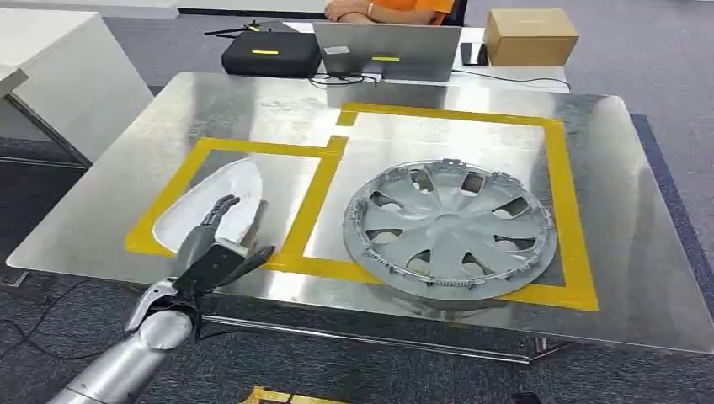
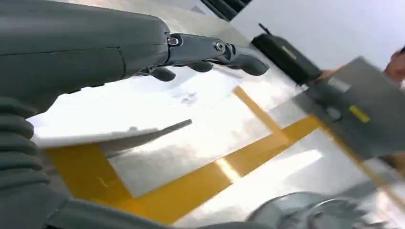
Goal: Take the parts from the cabinet and place them on the table.
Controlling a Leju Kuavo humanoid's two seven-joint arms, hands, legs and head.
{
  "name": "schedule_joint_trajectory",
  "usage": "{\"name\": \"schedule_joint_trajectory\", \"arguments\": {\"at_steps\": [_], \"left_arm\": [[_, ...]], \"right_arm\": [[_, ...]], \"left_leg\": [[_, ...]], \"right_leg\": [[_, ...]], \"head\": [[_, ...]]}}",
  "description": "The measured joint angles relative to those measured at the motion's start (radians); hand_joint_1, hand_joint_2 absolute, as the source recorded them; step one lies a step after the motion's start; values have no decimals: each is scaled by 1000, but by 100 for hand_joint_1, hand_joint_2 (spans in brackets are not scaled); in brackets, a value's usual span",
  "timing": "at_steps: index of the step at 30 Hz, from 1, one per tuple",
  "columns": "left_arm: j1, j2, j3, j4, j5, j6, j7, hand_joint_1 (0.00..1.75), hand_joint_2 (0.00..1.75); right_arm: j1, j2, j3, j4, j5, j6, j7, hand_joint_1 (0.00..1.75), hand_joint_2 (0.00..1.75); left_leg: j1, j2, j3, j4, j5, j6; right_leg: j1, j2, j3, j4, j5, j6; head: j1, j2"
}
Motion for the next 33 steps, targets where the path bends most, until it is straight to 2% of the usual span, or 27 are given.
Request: {"name": "schedule_joint_trajectory", "arguments": {"at_steps": [1, 2, 4, 5, 6, 8, 9, 10, 11, 12, 13, 14, 15, 16, 17, 19, 20, 21, 24, 25, 26, 27, 29, 30, 31, 32, 33], "left_arm": [[15, -12, 9, -25, 17, 12, -10, 0, 0], [37, -26, 20, -57, 38, 29, -26, 0, 0], [69, -50, 37, -121, 71, 62, -58, 0, 0], [84, -60, 41, -153, 87, 77, -74, 0, 0], [98, -71, 42, -183, 102, 92, -87, 0, 0], [131, -86, 44, -233, 123, 124, -113, 0, 0], [145, -92, 44, -254, 129, 137, -122, 0, 0], [154, -101, 44, -274, 136, 145, -127, 0, 0], [161, -109, 44, -294, 146, 154, -135, 0, 0], [169, -116, 43, -312, 158, 162, -142, 0, 0], [181, -122, 43, -326, 168, 172, -147, 0, 0], [193, -125, 43, -336, 178, 179, -154, 0, 0], [203, -129, 43, -345, 187, 187, -159, 0, 0], [212, -133, 42, -355, 194, 198, -166, 0, 0], [220, -137, 42, -364, 198, 208, -173, 0, 0], [230, -141, 39, -381, 208, 221, -180, 0, 0], [234, -142, 38, -388, 211, 227, -185, 0, 0], [237, -143, 36, -396, 217, 232, -188, 0, 0], [245, -144, 27, -409, 225, 243, -191, 0, 0], [246, -144, 23, -413, 225, 244, -192, 0, 0], [248, -143, 19, -417, 224, 244, -194, 0, 0], [248, -143, 15, -421, 221, 245, -197, 0, 0], [253, -142, 12, -422, 215, 249, -203, 0, 0], [257, -141, 10, -422, 215, 251, -205, 0, 0], [260, -140, 8, -422, 214, 255, -206, 0, 0], [261, -139, 5, -422, 214, 258, -206, 0, 0], [261, -138, 0, -423, 214, 260, -206, 0, 0]], "right_arm": [[1, 1, 0, 0, -2, -3, 0, 0, 0], [2, 3, -1, 0, -4, -7, 0, 0, 0], [2, 10, -6, 0, -6, -12, -1, 0, 0], [2, 14, -7, 0, -7, -13, -2, 0, 0], [1, 16, -9, 0, -7, -17, -2, 0, 0], [3, 19, -15, 0, -9, -22, -3, 0, 0], [2, 23, -19, 0, -11, -23, -3, 0, 0], [2, 23, -21, 0, -12, -24, -4, 0, 0], [2, 23, -24, 0, -14, -28, -5, 0, 0], [1, 23, -24, 0, -18, -30, -5, 0, 0], [1, 24, -26, 0, -19, -31, -6, 0, 0], [3, 26, -27, 0, -20, -32, -6, 0, 0], [5, 27, -31, 0, -21, -34, -6, 0, 0], [6, 28, -33, 0, -21, -35, -6, 0, 0], [6, 28, -34, 0, -22, -38, -5, 0, 0], [4, 28, -41, 0, -23, -42, -6, 0, 0], [2, 28, -43, 0, -23, -42, -5, 0, 0], [0, 30, -45, 0, -23, -42, -5, 0, 0], [4, 34, -49, 0, -23, -43, -4, 0, 0], [4, 34, -49, 0, -24, -43, -3, 0, 0], [4, 34, -50, 0, -25, -44, -3, 0, 0], [3, 34, -50, 0, -26, -45, -3, 0, 0], [2, 34, -50, 0, -28, -46, -1, 0, 0], [4, 34, -51, 0, -28, -46, 0, 0, 0], [4, 34, -51, 0, -28, -47, 1, 0, 0], [4, 34, -52, 0, -28, -47, 2, 0, 0], [4, 36, -52, 0, -28, -48, 3, 0, 0]], "left_leg": [[0, 0, 6, -15, 17, 1], [0, 0, 32, -74, 59, 5], [-1, 0, 117, -255, 150, 16], [-4, 0, 144, -310, 151, 22], [-7, 0, 146, -325, 147, 22], [-11, -2, 143, -320, 145, 26], [-10, -2, 144, -323, 147, 32], [0, -2, 148, -334, 154, 40], [0, -1, 149, -335, 154, 44], [0, -1, 148, -335, 154, 48], [0, 0, 148, -335, 154, 49], [-1, 1, 148, -334, 153, 50], [-1, 1, 148, -334, 153, 50], [-1, 1, 148, -334, 153, 50], [-1, 0, 149, -333, 152, 49], [0, -3, 153, -332, 149, 45], [0, -3, 153, -330, 146, 40], [-9, -3, 148, -321, 143, 34], [-5, -3, 149, -324, 148, 23], [-5, -4, 148, -321, 143, 18], [-4, -3, 142, -302, 124, 13], [-3, -2, 123, -251, 87, 8], [-1, -2, 53, -86, 8, 2], [-1, -2, 24, -17, -15, 1], [-1, -2, 20, -5, -8, 2], [-1, -2, 37, -37, 20, 5], [-1, -2, 71, -107, 62, 10]], "right_leg": [[0, 0, 1, 0, -1, 0], [1, 2, 4, 0, -3, 3], [1, 3, 13, 0, -8, 8], [2, 2, 13, 1, -10, 12], [7, 3, 8, 6, -13, 19], [3, 1, 9, 1, -13, 30], [4, 0, 11, -1, -12, 36], [3, 0, 5, 3, -20, 41], [4, 0, -8, 32, -45, 45], [3, 0, -37, 98, -84, 48], [2, 0, -78, 188, -125, 52], [2, -1, -116, 266, -155, 55], [2, -1, -140, 316, -167, 56], [2, -1, -143, 316, -153, 57], [1, -1, -121, 268, -116, 57], [-2, -2, -29, 78, -21, 54], [-3, -2, 1, 13, -18, 52], [2, 2, 19, 0, -23, 45], [6, 3, 12, 9, -21, 30], [-1, 1, 14, 2, -15, 21], [-2, 0, 15, 2, -14, 16], [-2, -1, 15, 2, -14, 9], [-1, -3, 14, 2, -15, 7], [0, -3, 13, 3, -15, 6], [1, -3, 14, 4, -15, 6], [2, -3, 14, 4, -15, 6], [3, -3, 16, 4, -15, 6]], "head": [[0, 0], [-1, 0], [-1, 0], [1, 0], [0, 0], [0, 0], [1, 0], [0, 0], [5, 0], [9, 0], [10, 0], [10, 0], [11, 0], [10, 0], [11, 0], [11, 0], [11, 0], [11, 0], [10, 0], [10, 0], [8, 0], [5, 0], [6, 0], [6, 0], [6, 0], [5, 0], [6, 0]]}}
